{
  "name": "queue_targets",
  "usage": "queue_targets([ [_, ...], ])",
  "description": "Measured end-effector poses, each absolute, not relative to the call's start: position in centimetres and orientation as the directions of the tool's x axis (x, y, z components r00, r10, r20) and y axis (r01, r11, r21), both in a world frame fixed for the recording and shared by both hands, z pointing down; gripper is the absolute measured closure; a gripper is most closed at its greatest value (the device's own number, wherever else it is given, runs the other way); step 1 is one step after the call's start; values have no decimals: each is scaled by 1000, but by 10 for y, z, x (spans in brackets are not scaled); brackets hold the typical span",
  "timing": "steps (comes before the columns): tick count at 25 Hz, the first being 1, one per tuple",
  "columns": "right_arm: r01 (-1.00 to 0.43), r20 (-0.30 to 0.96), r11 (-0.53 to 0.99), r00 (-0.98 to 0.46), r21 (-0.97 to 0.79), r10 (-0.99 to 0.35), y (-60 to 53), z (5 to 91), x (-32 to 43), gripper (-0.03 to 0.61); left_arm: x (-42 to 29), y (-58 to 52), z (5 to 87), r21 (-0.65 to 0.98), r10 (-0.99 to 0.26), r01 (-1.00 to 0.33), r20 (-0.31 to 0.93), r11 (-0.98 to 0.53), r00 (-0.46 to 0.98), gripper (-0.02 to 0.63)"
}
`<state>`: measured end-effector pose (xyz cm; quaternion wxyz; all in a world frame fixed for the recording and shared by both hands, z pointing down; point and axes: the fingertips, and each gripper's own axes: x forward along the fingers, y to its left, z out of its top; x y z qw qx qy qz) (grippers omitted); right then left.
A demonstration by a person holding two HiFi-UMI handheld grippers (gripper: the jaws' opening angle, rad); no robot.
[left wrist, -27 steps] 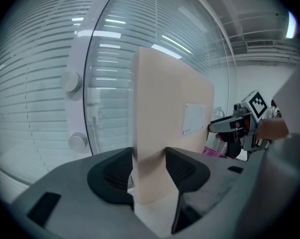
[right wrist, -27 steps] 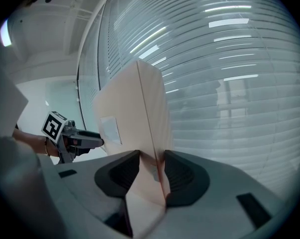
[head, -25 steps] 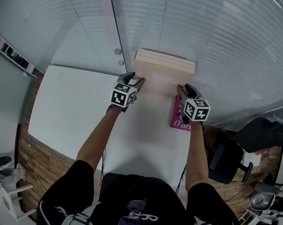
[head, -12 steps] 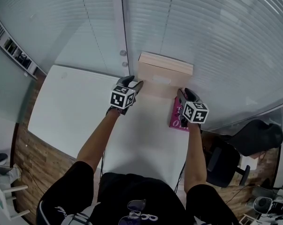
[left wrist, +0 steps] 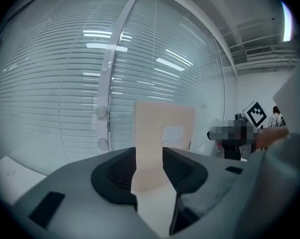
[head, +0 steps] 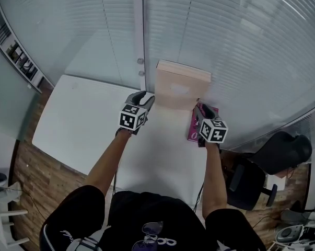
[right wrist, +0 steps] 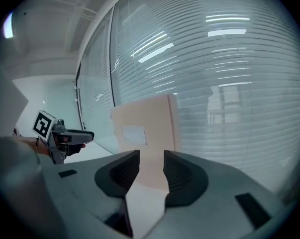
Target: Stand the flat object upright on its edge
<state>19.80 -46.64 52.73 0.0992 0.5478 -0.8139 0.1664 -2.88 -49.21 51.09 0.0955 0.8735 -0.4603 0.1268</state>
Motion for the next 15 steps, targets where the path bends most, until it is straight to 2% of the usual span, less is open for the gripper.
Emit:
queue_targets([
  [4,-928,325,344,-372,-141,-870,-449,516,186,420,-35,-467,508,49,-786,-832,300,-553,540,445],
  [10,-934,342,345,-356,-93,-870,-427,523,175,462,-42,-440,514,16,-791,-835,311,-550,527,474],
  [15,-919,288,360,-392,-160,-873,-408,523,172,488,-44,-421,517,9,-798,-840,306,-543,519,508],
])
